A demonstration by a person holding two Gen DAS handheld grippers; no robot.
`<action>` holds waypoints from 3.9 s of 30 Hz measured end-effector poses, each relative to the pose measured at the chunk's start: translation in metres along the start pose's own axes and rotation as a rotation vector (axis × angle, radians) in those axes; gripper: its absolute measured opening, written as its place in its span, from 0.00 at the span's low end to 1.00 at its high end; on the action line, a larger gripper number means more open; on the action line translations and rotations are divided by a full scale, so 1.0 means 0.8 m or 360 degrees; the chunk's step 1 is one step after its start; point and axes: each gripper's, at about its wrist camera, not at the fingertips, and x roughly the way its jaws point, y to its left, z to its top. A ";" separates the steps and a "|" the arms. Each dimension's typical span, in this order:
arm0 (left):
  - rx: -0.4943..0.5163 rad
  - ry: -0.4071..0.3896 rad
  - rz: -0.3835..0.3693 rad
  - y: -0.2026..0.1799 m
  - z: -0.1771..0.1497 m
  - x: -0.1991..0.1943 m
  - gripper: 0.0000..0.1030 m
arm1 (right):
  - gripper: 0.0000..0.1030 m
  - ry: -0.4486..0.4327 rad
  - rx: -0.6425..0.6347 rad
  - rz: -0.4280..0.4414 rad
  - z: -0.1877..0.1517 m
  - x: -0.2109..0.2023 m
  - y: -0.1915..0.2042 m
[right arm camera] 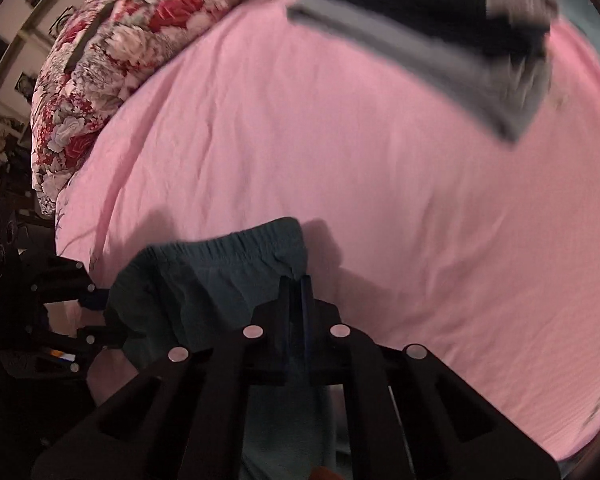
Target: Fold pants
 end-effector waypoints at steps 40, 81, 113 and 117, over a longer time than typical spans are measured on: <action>-0.0136 -0.0101 0.0464 0.005 0.076 0.027 0.74 | 0.53 -0.0731 0.2041 -0.0451 -0.432 -0.176 -0.243; -0.0100 0.0001 0.0743 -0.041 0.042 -0.007 0.80 | 0.04 -0.0889 0.2021 -0.0309 -0.500 -0.268 -0.331; -0.0004 0.0040 0.0706 -0.069 0.068 0.031 0.84 | 0.59 -0.0627 0.2514 -0.0905 -0.642 -0.320 -0.236; 0.0033 0.0063 0.0704 -0.073 0.066 0.036 0.84 | 0.56 -0.0693 0.2627 -0.0679 -0.686 -0.297 -0.215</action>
